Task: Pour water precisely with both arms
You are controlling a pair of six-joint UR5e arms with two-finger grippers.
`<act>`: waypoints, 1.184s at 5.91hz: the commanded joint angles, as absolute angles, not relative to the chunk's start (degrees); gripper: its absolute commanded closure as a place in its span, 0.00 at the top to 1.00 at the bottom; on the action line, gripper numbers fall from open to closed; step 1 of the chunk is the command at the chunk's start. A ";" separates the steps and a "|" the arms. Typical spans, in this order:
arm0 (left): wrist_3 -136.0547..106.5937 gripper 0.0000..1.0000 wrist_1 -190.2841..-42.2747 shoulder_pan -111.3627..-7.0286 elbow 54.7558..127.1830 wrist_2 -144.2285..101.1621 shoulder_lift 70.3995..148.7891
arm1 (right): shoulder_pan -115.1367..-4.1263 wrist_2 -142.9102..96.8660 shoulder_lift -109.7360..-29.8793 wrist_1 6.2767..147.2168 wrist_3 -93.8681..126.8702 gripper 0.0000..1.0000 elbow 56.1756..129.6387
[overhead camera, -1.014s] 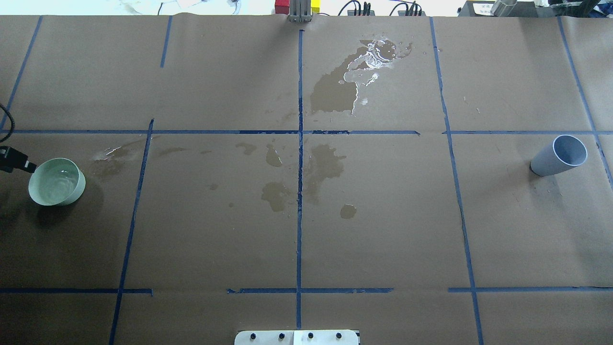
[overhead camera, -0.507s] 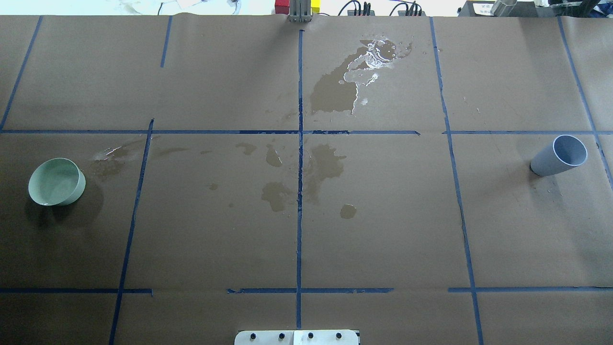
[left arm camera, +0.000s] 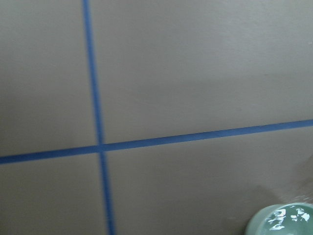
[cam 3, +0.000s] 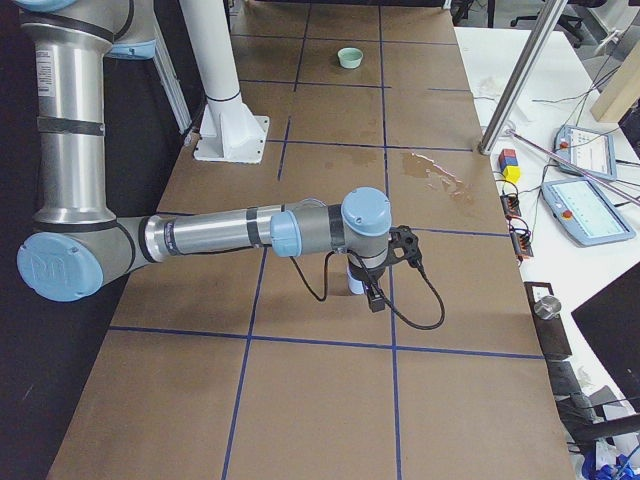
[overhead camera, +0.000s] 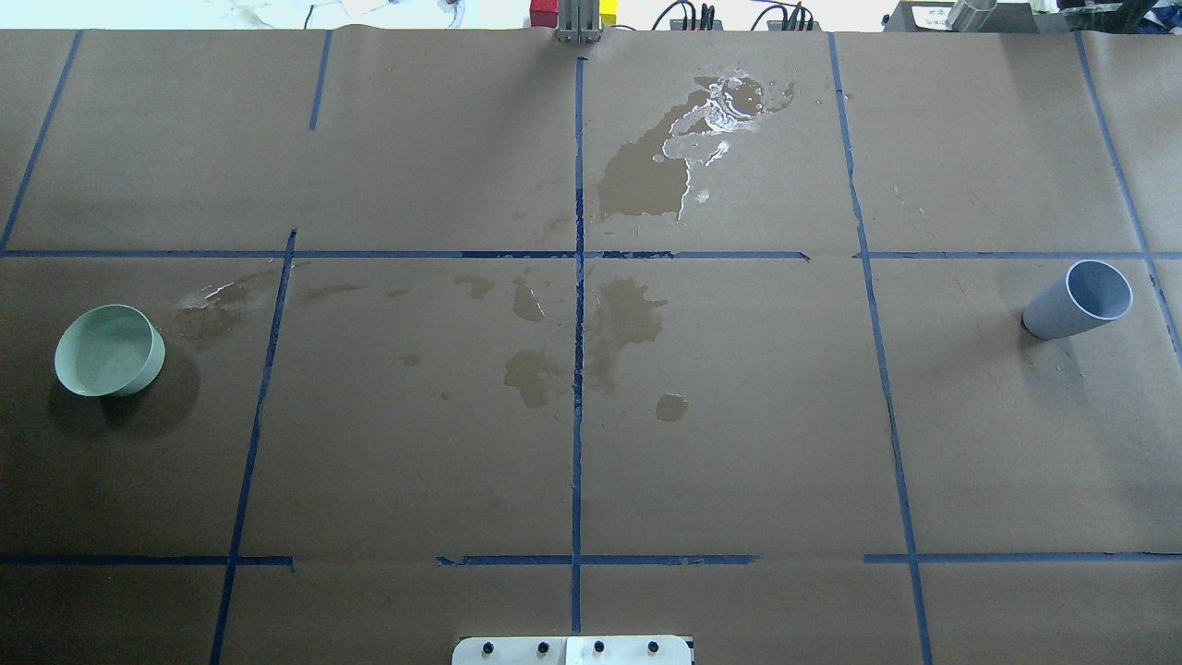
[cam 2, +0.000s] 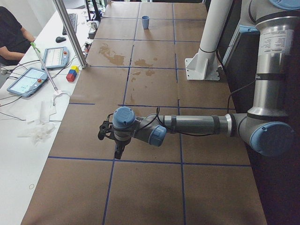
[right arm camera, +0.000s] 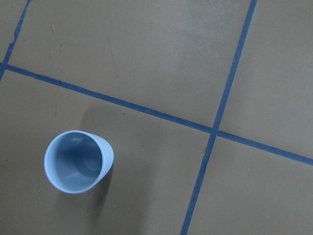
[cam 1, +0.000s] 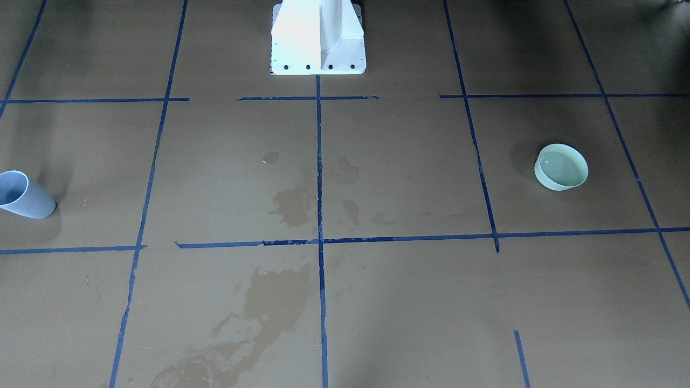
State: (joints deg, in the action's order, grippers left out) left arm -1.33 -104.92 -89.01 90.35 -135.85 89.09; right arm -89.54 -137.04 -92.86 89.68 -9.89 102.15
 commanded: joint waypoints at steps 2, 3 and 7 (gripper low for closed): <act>6.22 1.00 -79.97 -91.93 98.07 -136.23 88.51 | -89.12 -136.50 -93.60 89.65 -10.11 1.00 97.76; 7.98 1.00 -77.89 -92.02 98.26 -136.49 86.24 | -89.12 -136.41 -94.04 89.74 -10.02 1.00 96.60; 5.03 1.00 -80.23 -91.67 101.59 -136.67 84.10 | -85.36 -133.77 -93.70 89.30 -9.93 1.00 97.12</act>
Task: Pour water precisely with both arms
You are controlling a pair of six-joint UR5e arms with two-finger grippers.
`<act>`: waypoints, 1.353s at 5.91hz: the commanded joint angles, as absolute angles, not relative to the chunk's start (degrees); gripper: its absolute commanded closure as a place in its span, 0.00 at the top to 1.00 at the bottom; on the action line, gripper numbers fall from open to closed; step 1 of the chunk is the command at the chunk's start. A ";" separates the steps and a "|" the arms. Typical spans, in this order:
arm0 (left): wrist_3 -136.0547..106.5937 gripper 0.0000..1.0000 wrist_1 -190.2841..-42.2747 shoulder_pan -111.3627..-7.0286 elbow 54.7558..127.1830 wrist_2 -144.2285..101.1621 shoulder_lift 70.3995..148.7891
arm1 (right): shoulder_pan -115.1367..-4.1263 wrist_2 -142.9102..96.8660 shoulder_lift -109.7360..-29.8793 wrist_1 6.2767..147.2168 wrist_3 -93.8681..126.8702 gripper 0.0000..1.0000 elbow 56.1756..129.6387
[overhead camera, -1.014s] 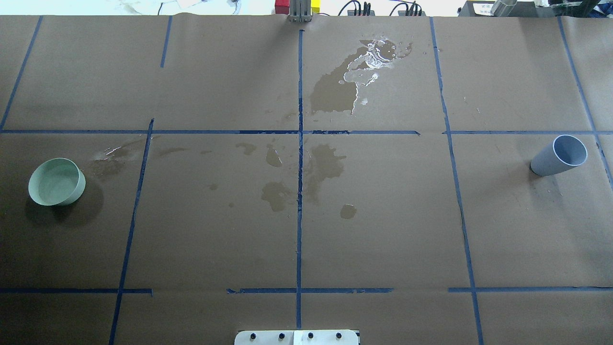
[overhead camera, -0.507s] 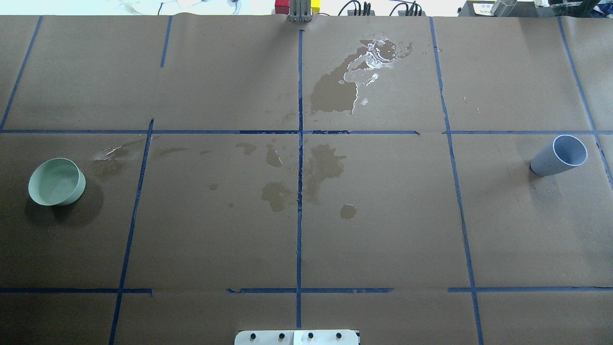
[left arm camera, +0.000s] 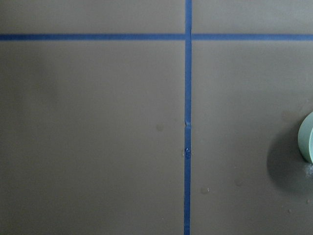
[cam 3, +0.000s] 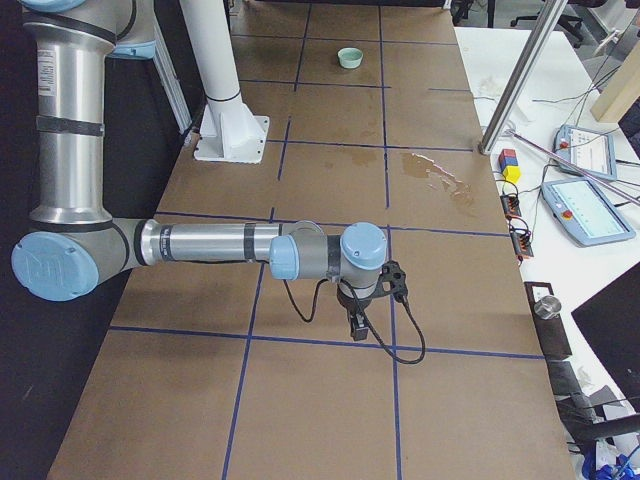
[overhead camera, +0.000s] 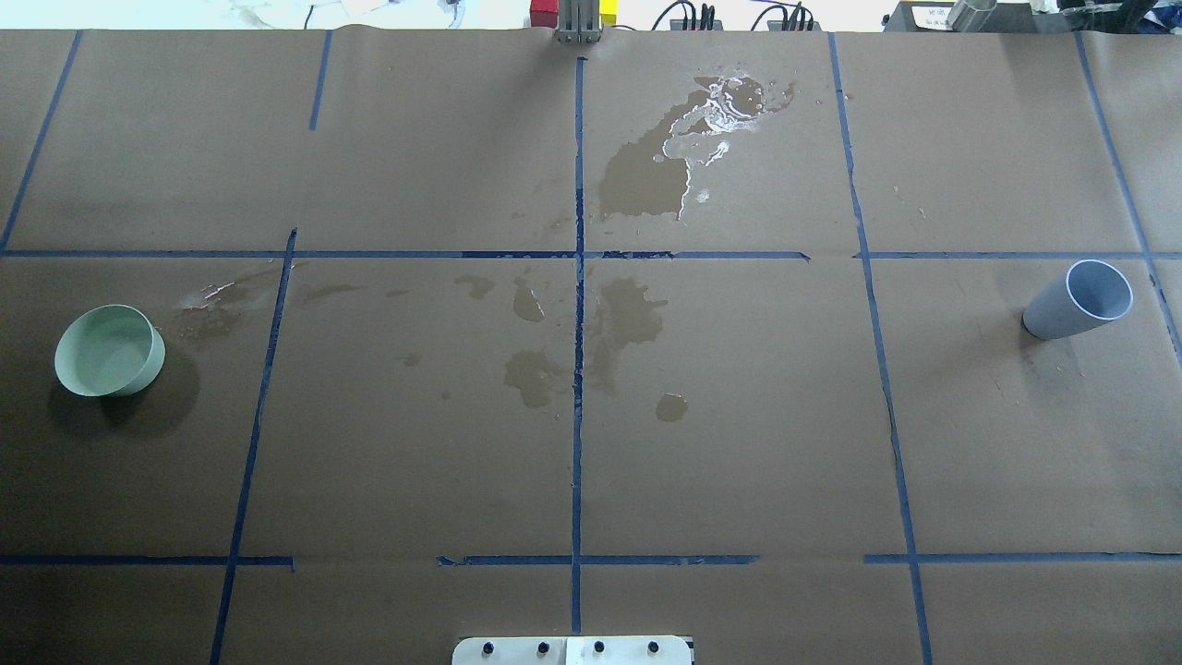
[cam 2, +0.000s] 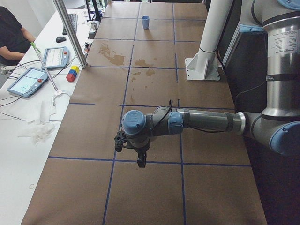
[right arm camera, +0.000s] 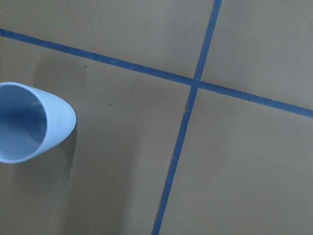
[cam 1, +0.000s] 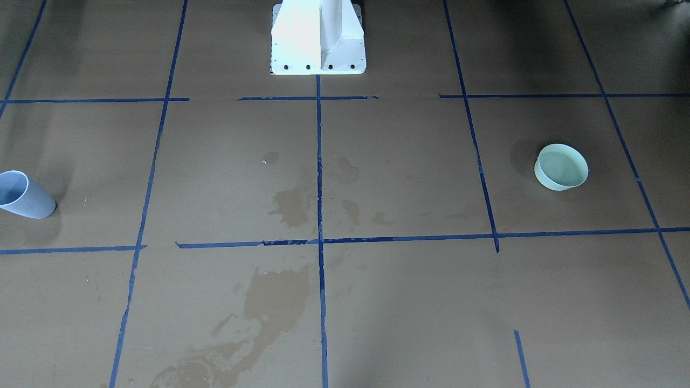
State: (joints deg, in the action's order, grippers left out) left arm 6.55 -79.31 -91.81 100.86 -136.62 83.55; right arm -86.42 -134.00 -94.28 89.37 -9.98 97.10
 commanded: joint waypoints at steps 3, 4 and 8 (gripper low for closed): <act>5.01 1.00 -86.03 -91.58 102.13 -135.89 83.50 | -84.81 -133.51 -94.57 89.21 -9.84 1.00 99.14; 5.01 1.00 -86.04 -91.58 102.04 -135.97 83.58 | -84.81 -133.68 -95.09 89.21 -9.84 1.00 100.01; 5.10 1.00 -86.05 -91.67 101.08 -136.32 83.41 | -84.81 -134.20 -95.01 89.12 -9.84 1.00 100.19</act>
